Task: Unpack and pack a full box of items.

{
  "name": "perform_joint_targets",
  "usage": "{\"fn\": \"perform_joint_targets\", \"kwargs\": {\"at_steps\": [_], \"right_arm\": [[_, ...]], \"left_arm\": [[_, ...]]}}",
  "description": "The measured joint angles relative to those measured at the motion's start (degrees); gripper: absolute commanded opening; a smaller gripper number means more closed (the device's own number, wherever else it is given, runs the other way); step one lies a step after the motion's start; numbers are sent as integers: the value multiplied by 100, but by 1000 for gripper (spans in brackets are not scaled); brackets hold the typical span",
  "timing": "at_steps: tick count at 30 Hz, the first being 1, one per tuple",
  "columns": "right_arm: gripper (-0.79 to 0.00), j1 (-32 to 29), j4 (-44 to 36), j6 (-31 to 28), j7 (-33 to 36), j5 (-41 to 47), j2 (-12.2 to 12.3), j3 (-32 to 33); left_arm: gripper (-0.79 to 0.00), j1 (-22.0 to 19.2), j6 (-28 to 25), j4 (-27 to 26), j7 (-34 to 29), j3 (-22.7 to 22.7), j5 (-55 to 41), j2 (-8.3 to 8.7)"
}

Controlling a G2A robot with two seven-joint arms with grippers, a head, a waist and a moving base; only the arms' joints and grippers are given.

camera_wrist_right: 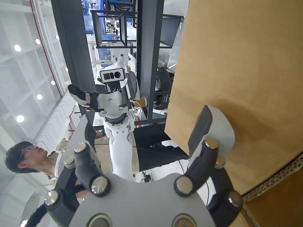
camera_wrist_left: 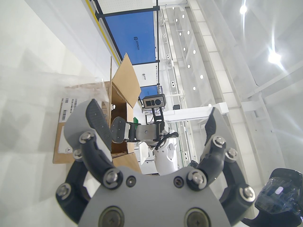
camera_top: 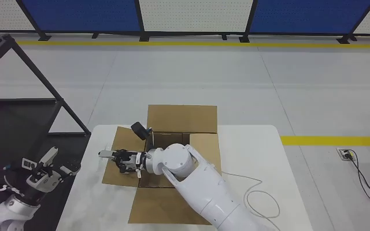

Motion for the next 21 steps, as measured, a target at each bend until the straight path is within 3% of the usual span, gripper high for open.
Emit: {"fn": "perform_joint_targets", "kwargs": {"at_steps": [11, 21], "right_arm": [[0, -72, -82, 3, -34, -21, -1, -19], [0, -389, -188, 572, -448, -270, -9, -66]], "left_arm": [[0, -1, 2, 4, -3, -1, -3, 0], [0, -1, 2, 4, -3, -1, -3, 0]]}}
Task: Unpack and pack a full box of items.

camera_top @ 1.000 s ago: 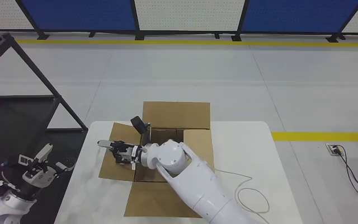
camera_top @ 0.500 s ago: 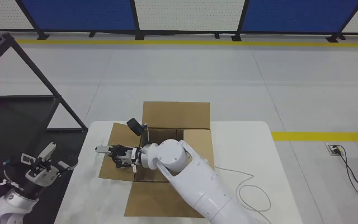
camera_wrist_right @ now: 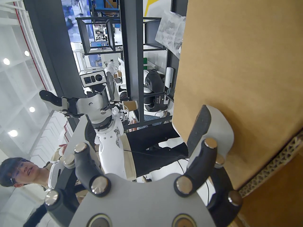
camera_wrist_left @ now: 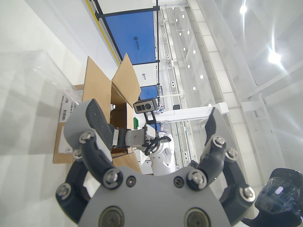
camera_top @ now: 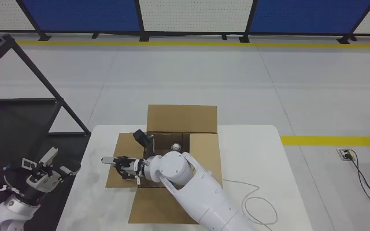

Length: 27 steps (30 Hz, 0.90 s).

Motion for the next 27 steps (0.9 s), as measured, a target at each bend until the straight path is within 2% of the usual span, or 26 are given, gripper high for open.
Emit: {"fn": "perform_joint_targets", "kwargs": {"at_steps": [12, 20, 27], "right_arm": [[0, -161, 3, -112, -129, -11, -1, 106], [0, 20, 33, 14, -18, -78, -76, 19], [0, -77, 159, -179, -124, 39, -117, 62]], "left_arm": [[0, 0, 0, 0, 0, 0, 0, 0], [0, 0, 0, 0, 0, 0, 0, 0], [0, 0, 0, 0, 0, 0, 0, 0]]}}
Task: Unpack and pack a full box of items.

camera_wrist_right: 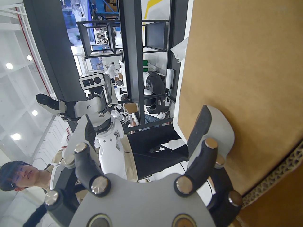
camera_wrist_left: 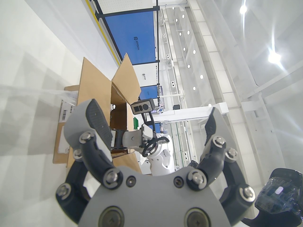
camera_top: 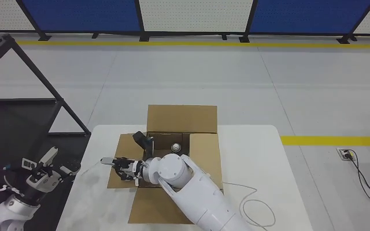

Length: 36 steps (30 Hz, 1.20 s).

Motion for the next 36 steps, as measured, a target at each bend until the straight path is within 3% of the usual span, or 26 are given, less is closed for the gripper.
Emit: {"fn": "perform_joint_targets", "kwargs": {"at_steps": [9, 17, 25, 36], "right_arm": [[0, -155, 142, -281, -155, 115, -24, 90], [0, -382, -289, -564, -539, -57, 7, 164], [0, -1053, -1569, -807, -984, -585, 201, 424], [0, -2248, -3590, -302, -1077, -1439, 538, 977]], "left_arm": [[0, 0, 0, 0, 0, 0, 0, 0], [0, 0, 0, 0, 0, 0, 0, 0], [0, 0, 0, 0, 0, 0, 0, 0], [0, 0, 0, 0, 0, 0, 0, 0]]}}
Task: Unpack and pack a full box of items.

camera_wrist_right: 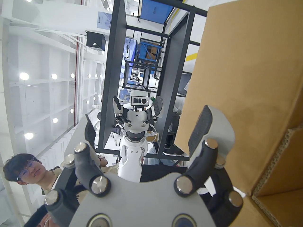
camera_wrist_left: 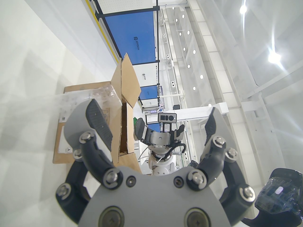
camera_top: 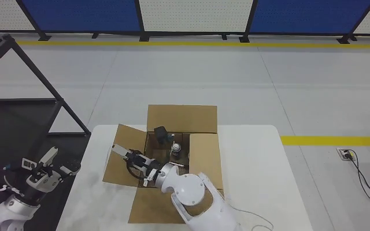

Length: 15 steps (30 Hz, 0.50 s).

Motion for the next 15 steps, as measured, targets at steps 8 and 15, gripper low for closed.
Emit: {"fn": "perform_joint_targets", "kwargs": {"at_steps": [8, 15], "right_arm": [[0, -931, -1225, 74, 38, -262, 215, 527], [0, -1575, -1923, -109, 257, -250, 369, 879]], "left_arm": [[0, -114, 329, -286, -489, -272, -292, 51], [0, -441, 408, -566, -1056, -228, -64, 128]]}}
